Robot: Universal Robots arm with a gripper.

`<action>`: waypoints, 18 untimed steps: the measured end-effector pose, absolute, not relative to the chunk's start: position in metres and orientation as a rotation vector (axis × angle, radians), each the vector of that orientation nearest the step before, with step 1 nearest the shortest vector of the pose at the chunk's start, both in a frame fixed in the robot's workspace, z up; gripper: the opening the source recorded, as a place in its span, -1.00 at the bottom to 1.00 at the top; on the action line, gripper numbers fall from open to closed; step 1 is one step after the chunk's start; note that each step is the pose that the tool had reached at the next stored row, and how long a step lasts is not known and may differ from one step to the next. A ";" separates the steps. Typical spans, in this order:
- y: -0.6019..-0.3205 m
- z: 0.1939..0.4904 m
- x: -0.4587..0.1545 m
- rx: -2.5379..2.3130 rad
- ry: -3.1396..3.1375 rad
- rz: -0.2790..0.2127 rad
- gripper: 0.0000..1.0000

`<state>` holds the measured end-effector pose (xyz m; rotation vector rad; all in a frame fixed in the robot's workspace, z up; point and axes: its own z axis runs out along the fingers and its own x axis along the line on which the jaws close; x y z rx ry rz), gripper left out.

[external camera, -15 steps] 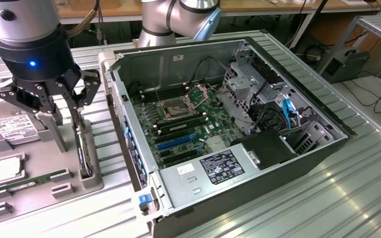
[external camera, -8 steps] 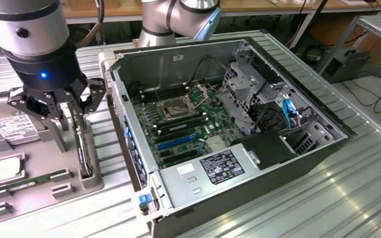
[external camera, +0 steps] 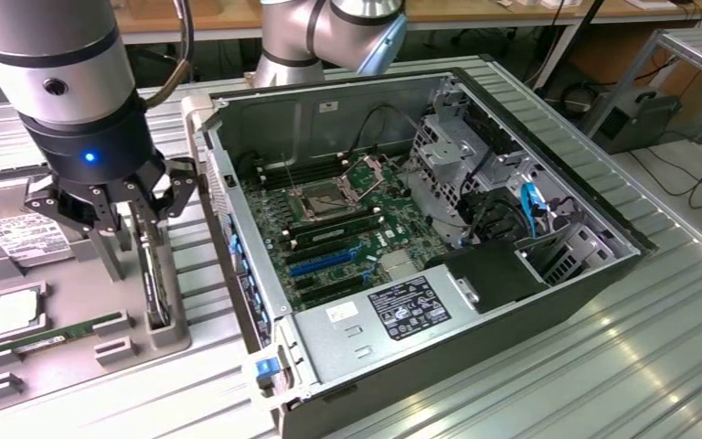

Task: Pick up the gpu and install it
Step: 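Pick up the gpu and move the gpu toward the slot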

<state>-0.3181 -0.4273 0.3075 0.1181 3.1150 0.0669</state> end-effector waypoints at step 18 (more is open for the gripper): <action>-0.427 0.273 -0.323 0.049 3.118 0.068 -0.28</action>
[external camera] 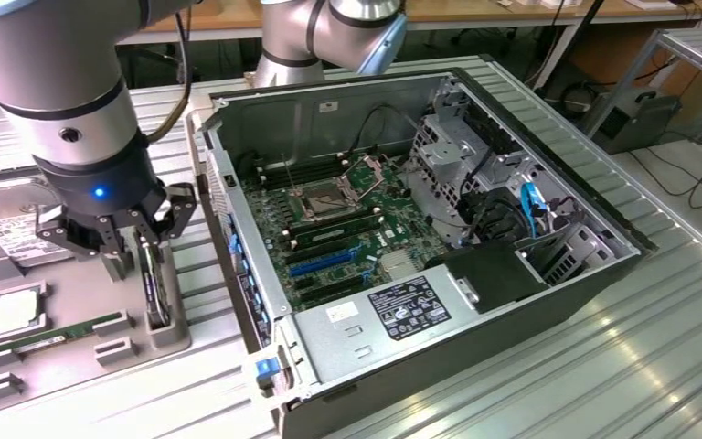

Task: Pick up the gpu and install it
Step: 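Pick up the gpu and move the gpu toward the slot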

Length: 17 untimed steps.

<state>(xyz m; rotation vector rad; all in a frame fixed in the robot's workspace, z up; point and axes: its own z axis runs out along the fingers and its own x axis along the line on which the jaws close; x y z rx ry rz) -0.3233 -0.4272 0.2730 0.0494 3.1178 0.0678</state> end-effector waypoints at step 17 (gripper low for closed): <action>-0.419 0.245 -0.325 0.042 3.118 0.067 -0.44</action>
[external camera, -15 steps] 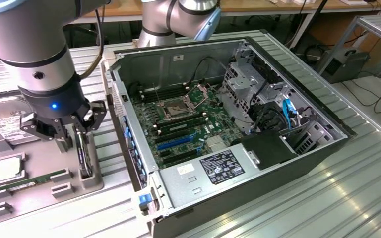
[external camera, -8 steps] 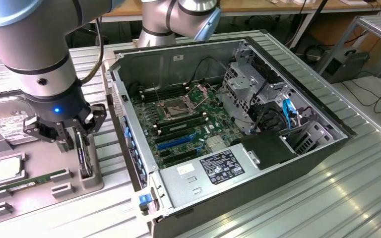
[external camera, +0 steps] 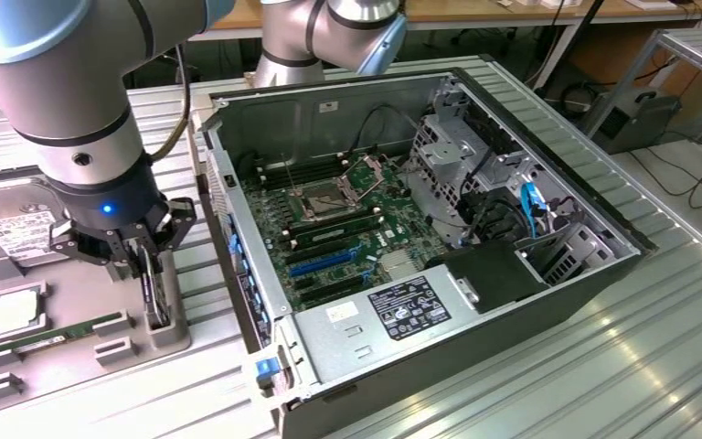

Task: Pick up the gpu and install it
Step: 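Pick up the gpu and move the gpu toward the slot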

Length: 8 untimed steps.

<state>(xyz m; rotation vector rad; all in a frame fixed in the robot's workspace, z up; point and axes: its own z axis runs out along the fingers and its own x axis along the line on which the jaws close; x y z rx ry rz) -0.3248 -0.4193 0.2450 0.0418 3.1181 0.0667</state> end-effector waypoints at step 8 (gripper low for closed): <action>-0.419 0.244 -0.324 -0.042 3.121 0.068 -0.48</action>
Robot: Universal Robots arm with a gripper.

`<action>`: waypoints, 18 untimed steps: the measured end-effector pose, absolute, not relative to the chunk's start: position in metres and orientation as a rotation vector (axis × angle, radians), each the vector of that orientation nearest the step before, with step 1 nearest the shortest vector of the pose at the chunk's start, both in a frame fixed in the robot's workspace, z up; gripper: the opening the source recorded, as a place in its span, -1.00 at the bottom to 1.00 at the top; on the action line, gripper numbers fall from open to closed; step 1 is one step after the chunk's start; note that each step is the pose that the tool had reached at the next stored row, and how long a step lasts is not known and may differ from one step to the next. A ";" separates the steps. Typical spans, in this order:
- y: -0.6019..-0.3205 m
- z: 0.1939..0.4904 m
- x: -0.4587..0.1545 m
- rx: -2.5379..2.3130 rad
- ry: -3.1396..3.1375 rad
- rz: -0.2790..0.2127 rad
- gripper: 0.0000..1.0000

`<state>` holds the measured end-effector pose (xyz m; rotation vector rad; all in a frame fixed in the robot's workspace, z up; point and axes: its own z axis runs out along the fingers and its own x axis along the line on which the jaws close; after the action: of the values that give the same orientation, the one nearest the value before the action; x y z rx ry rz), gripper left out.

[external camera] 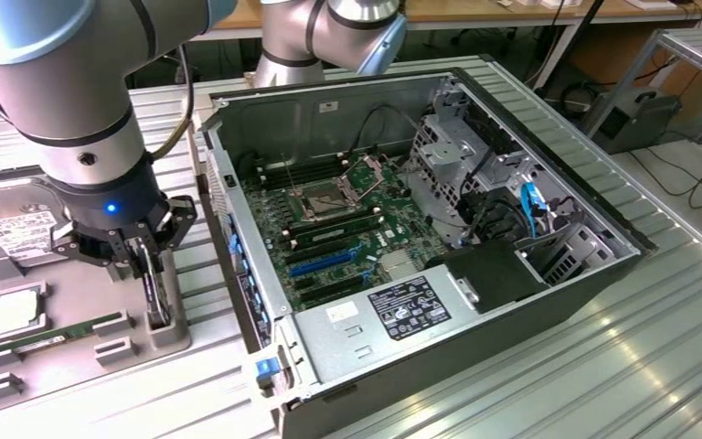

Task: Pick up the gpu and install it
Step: 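Pick up the gpu and move the gpu toward the slot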

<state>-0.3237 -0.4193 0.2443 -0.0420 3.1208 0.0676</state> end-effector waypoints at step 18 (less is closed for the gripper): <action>-0.419 0.307 -0.322 -0.048 3.129 0.068 -0.48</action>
<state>-0.3217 -0.4193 0.3065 -0.0481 3.1289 0.0681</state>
